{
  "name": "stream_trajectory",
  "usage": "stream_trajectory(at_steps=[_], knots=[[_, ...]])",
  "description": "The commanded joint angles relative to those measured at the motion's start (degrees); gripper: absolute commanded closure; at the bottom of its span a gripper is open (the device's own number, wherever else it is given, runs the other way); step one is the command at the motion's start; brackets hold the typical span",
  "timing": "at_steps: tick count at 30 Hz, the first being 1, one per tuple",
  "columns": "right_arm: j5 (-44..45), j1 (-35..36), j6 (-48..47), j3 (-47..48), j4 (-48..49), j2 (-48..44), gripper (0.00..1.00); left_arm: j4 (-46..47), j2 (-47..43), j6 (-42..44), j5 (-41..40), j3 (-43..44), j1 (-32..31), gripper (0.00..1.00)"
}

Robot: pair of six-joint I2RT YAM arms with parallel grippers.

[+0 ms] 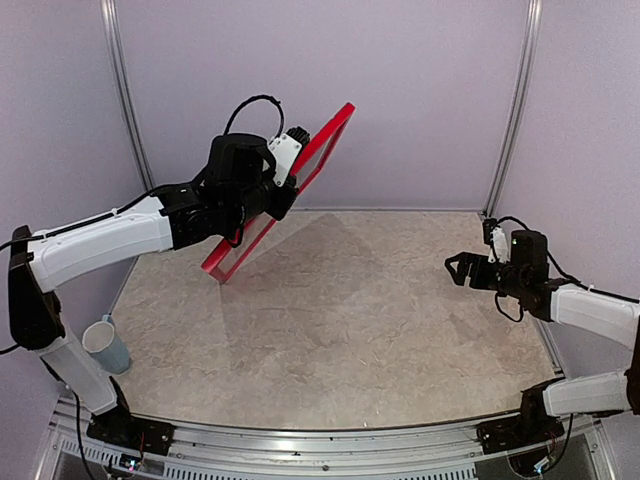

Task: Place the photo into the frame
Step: Turn over the photo frame.

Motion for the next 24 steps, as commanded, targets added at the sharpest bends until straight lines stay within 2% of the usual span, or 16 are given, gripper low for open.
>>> stream_trajectory(at_steps=[1, 12, 24], knots=[[-1.07, 0.0, 1.09, 1.67, 0.36, 0.14, 0.01, 10.74, -3.57, -10.74, 1.6, 3.87, 2.81, 1.0], [-1.77, 0.04, 2.02, 1.34, 0.45, 0.2, 0.01, 12.53, -3.07, -9.69, -5.28, 7.81, 6.03, 1.0], [-1.86, 0.08, 2.55, 1.01, 0.53, 0.52, 0.01, 10.54, -4.06, -13.98, -5.38, 10.09, 7.69, 1.0]])
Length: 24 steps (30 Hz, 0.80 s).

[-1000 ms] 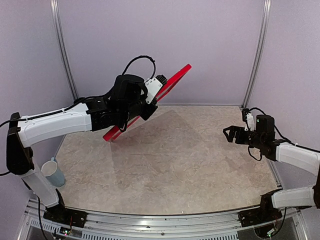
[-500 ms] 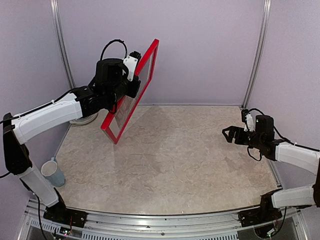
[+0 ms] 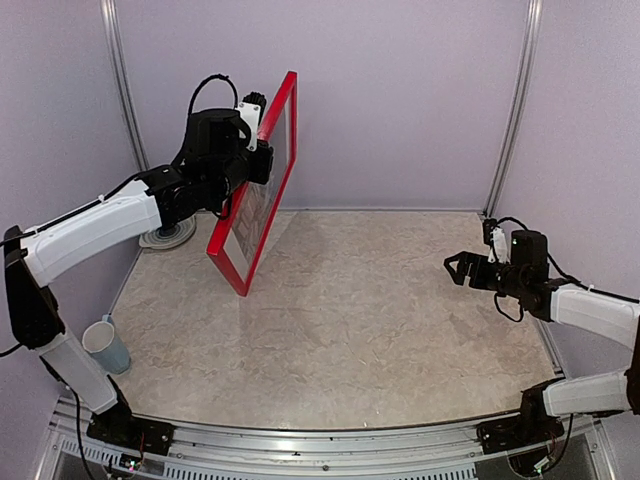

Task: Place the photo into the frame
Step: Turn over the photo frame.

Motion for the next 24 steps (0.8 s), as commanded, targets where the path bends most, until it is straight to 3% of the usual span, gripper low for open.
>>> stream_trajectory(at_steps=[1, 12, 24], knots=[[-0.65, 0.08, 0.89, 1.05, 0.47, 0.67, 0.01, 8.22, -3.18, -2.27, -1.36, 5.79, 0.88, 1.0], [-1.06, 0.18, 1.39, 0.77, 0.75, 2.01, 0.01, 4.29, -5.61, -15.71, 8.33, 6.36, 8.66, 1.0], [-2.66, 0.17, 2.43, 1.39, 1.78, 4.56, 0.01, 1.39, -9.44, -25.31, 15.34, 2.66, 10.31, 1.0]])
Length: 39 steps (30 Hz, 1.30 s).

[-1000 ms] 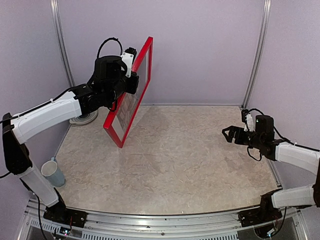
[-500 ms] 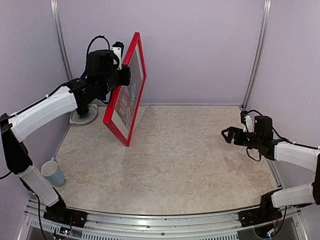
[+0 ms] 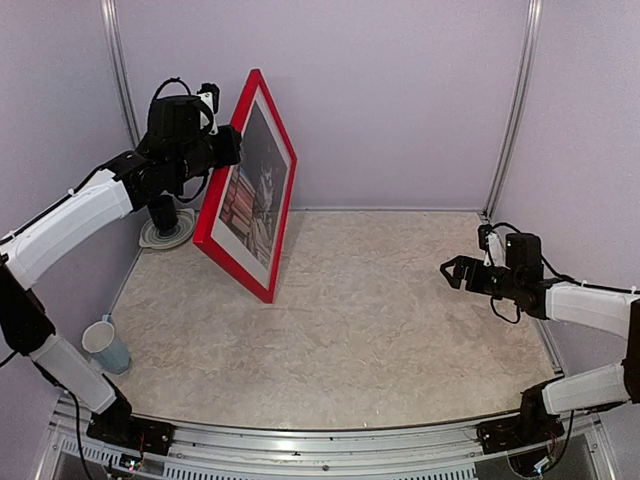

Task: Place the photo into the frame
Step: Turn over the photo frame.

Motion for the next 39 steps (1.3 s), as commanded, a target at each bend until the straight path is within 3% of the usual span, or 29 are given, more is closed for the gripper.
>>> stream_trajectory(at_steps=[1, 18, 39], knots=[[-1.42, 0.17, 0.91, 1.31, 1.39, 1.41, 0.01, 9.58, -5.75, -7.24, 5.02, 0.31, 1.25, 1.0], [-2.92, 0.77, 1.83, 1.05, 2.8, 3.62, 0.01, 20.12, -13.23, -23.22, 15.5, -20.12, 4.06, 1.0], [-3.38, 2.14, 2.79, 2.14, 1.9, 5.99, 0.01, 29.16, -11.51, -35.74, 29.61, -37.98, 11.13, 1.0]])
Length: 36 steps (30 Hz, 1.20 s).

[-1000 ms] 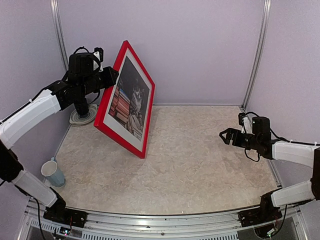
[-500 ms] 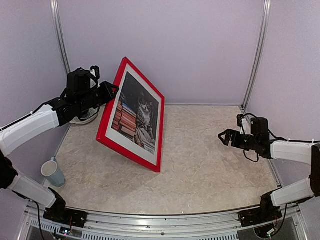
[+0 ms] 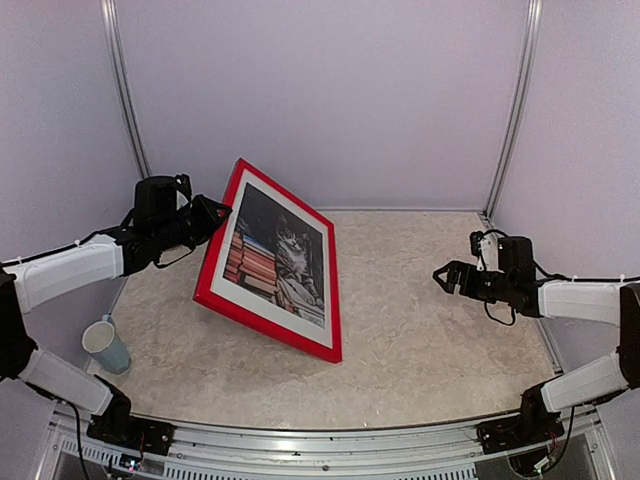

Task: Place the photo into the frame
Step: Turn over the photo frame, then place the photo frame at the center of the board.

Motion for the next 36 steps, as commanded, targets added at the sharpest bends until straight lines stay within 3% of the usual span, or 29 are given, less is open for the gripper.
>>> stream_trajectory(at_steps=[1, 18, 36], knots=[[-0.39, 0.94, 0.54, 2.17, 0.62, 1.19, 0.01, 10.89, -0.87, -0.07, 4.96, -1.86, 0.61, 1.0], [-1.99, 4.16, 2.49, 4.34, 2.28, 7.65, 0.01, 22.52, 4.67, -5.53, 8.73, -13.33, 1.19, 1.0], [-12.91, 8.63, 9.35, 6.59, 10.85, 19.27, 0.01, 29.13, 11.84, -7.01, 9.26, -17.02, -1.7, 1.0]])
